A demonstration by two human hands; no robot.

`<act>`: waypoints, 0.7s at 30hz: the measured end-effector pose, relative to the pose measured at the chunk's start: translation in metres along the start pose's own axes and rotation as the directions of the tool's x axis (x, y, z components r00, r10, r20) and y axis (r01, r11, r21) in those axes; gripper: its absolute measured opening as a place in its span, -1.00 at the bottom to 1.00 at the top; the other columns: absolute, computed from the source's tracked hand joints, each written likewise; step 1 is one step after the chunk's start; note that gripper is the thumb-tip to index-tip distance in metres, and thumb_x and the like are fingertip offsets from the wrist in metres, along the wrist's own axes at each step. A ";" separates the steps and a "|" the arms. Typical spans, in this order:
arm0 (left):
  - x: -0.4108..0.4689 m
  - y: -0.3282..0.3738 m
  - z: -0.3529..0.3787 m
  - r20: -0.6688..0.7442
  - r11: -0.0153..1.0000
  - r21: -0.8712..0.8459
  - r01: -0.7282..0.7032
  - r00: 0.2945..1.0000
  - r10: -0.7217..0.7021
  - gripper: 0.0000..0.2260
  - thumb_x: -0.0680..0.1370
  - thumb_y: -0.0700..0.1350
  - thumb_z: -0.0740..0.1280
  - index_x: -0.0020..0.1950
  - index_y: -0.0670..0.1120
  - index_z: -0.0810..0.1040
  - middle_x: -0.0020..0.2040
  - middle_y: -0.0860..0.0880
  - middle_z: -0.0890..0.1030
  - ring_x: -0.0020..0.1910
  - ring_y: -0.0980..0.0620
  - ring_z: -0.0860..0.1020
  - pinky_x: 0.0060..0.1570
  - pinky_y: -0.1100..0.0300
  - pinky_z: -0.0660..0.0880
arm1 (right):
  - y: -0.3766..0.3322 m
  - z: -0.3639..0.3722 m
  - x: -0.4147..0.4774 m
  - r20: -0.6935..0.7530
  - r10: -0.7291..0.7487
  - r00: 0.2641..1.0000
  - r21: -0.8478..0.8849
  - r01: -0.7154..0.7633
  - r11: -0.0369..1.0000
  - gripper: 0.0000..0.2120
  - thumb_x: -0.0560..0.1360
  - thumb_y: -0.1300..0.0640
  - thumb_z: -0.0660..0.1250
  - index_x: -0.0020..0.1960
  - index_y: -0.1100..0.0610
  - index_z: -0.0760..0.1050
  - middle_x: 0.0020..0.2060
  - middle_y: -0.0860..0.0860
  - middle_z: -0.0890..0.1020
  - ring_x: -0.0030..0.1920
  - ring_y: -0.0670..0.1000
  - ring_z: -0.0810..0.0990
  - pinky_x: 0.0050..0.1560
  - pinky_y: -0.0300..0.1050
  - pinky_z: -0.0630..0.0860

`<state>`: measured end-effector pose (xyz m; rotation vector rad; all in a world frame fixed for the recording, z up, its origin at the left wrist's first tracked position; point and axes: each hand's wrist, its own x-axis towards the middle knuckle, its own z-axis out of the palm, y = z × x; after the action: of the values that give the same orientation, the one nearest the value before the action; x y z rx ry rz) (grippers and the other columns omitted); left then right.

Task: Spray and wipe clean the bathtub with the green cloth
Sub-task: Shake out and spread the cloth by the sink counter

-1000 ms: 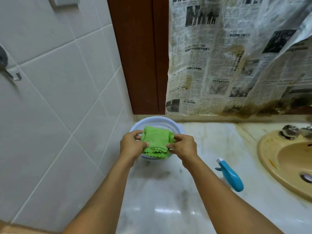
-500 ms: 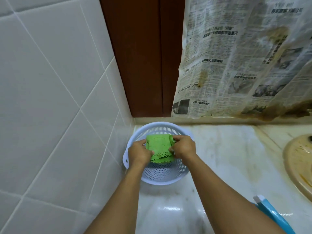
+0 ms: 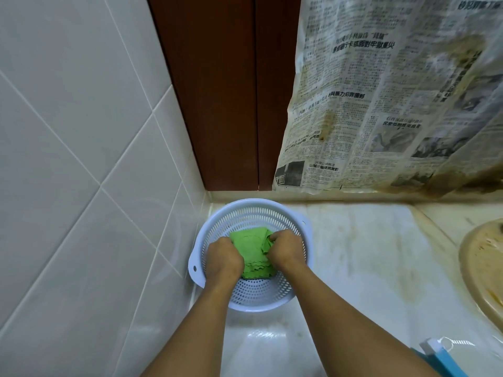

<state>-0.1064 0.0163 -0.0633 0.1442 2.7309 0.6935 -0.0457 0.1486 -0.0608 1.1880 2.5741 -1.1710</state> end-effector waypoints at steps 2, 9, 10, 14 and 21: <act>-0.001 0.002 -0.002 0.009 1.000 0.012 0.000 1.000 0.000 -0.81 0.51 -0.32 0.36 0.07 -0.14 0.65 -0.06 -0.07 0.65 -0.15 -0.06 0.55 -0.18 0.08 0.49 | -0.002 0.000 0.000 -0.013 -0.004 1.000 -0.001 0.004 1.000 -0.73 0.40 0.42 0.34 0.00 0.22 0.70 -0.04 0.13 0.72 0.02 0.13 0.67 0.04 -0.04 0.61; -0.011 0.012 -0.014 0.072 0.995 0.101 -0.015 0.997 0.007 -0.85 0.55 -0.34 0.33 0.08 -0.16 0.56 -0.13 -0.02 0.54 -0.18 0.00 0.48 -0.17 0.12 0.44 | -0.004 -0.007 -0.006 0.083 0.010 0.997 0.011 -0.011 1.000 -0.65 0.45 0.39 0.40 0.22 0.24 0.64 0.18 0.14 0.68 0.22 0.15 0.63 0.23 -0.03 0.57; -0.013 0.014 -0.016 0.075 0.994 0.112 -0.011 0.997 0.003 -0.87 0.56 -0.34 0.32 0.04 -0.15 0.53 -0.15 -0.02 0.52 -0.16 -0.01 0.49 -0.17 0.11 0.45 | -0.004 -0.009 -0.007 0.102 0.014 0.995 0.006 -0.015 1.000 -0.64 0.46 0.38 0.41 0.25 0.25 0.63 0.20 0.14 0.67 0.23 0.14 0.62 0.25 -0.03 0.56; -0.022 0.018 -0.026 0.088 0.986 0.165 -0.015 0.996 0.001 -0.88 0.56 -0.35 0.28 -0.03 -0.13 0.45 0.08 -0.14 0.63 -0.09 -0.08 0.54 -0.17 0.13 0.46 | -0.002 -0.013 -0.013 0.146 0.007 0.989 -0.011 -0.006 1.000 -0.66 0.52 0.35 0.41 0.29 0.27 0.59 0.25 0.15 0.65 0.27 0.14 0.60 0.30 -0.06 0.51; -0.037 0.013 -0.036 0.071 0.963 0.266 -0.043 0.997 0.025 -0.74 0.56 -0.38 0.28 0.22 -0.22 0.55 0.16 -0.15 0.63 0.11 -0.13 0.64 -0.12 0.11 0.54 | -0.007 -0.009 -0.028 0.239 -0.025 0.971 -0.024 0.032 0.999 -0.60 0.49 0.38 0.43 0.32 0.25 0.58 0.23 0.15 0.65 0.20 0.13 0.64 0.27 -0.02 0.55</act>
<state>-0.0832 0.0046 -0.0167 0.2715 2.7505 0.3173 -0.0288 0.1345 -0.0400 0.9423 2.4263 -1.1984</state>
